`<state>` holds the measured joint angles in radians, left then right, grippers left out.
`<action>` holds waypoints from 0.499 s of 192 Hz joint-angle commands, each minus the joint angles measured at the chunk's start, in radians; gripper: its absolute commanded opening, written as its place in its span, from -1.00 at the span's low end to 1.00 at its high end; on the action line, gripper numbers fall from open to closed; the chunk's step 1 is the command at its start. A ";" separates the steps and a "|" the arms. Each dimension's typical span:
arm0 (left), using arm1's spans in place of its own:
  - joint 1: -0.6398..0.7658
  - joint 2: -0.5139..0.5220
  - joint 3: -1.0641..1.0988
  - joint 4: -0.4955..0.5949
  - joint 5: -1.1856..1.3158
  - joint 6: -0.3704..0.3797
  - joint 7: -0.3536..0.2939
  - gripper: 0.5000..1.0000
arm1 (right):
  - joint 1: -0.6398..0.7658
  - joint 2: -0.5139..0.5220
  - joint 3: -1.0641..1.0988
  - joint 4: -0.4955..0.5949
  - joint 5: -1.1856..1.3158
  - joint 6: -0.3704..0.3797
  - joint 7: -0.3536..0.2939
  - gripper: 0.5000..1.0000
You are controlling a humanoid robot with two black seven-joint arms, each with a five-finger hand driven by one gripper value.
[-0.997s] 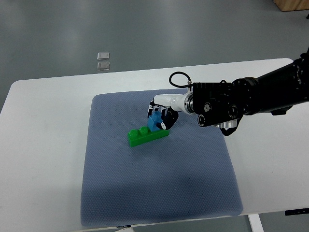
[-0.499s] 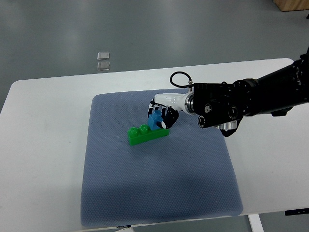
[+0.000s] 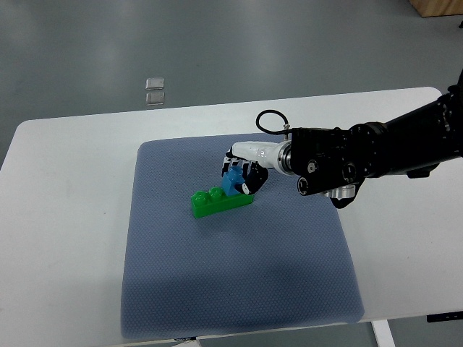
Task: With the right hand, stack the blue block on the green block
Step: 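Lower the blue block onto the green block's studs and press down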
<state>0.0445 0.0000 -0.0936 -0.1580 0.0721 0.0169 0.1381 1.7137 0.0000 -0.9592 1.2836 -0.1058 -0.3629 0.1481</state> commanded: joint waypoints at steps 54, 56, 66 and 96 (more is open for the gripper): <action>0.000 0.000 0.000 0.000 0.000 0.000 0.000 1.00 | -0.013 0.000 0.010 0.000 0.000 -0.017 0.004 -0.65; 0.000 0.000 0.000 0.000 0.000 0.000 0.000 1.00 | -0.014 0.000 0.010 0.000 0.000 -0.017 0.004 -0.65; 0.000 0.000 0.000 0.000 0.000 0.000 0.000 1.00 | -0.016 0.000 0.010 0.000 0.000 -0.019 0.004 -0.65; 0.000 0.000 0.000 0.000 0.000 0.000 0.000 1.00 | -0.022 0.000 0.011 0.000 0.000 -0.021 0.004 -0.65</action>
<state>0.0445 0.0000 -0.0936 -0.1580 0.0721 0.0169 0.1381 1.6955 -0.0001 -0.9491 1.2847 -0.1058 -0.3826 0.1519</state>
